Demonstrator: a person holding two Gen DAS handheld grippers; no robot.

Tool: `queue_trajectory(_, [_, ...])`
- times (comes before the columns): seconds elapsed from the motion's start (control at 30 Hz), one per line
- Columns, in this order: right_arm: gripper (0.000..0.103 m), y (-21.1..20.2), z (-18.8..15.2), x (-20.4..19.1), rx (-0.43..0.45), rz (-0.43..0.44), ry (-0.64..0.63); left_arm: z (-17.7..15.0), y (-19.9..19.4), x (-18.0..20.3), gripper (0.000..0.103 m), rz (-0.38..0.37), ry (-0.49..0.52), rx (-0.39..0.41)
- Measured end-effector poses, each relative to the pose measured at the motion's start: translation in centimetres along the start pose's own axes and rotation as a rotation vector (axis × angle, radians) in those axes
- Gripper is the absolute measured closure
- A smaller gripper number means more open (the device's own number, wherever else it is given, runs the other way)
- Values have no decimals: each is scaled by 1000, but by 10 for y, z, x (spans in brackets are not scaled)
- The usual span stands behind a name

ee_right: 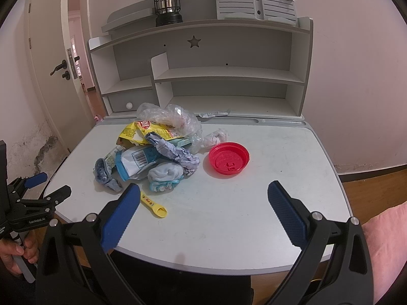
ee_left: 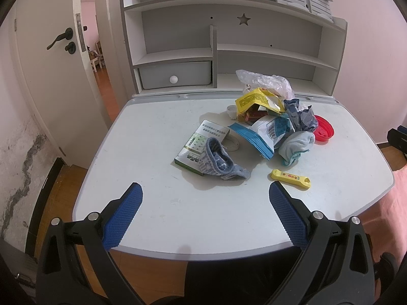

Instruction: Collect trash

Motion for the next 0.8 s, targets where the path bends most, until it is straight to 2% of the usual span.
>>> queue_trajectory(0.8, [6, -1, 0, 1, 2, -3, 1, -3, 6, -1, 6, -3, -1, -7])
Point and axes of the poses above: each gripper's, at about its wrist camera, not at the fingertips, and y roughly the way its jaws point, x to its right, z to its top, the point moved 4 cm from there along y, roughly the way its jaws point, and after that the axes turned 14 degrees about -y, right-handed, at the moved point
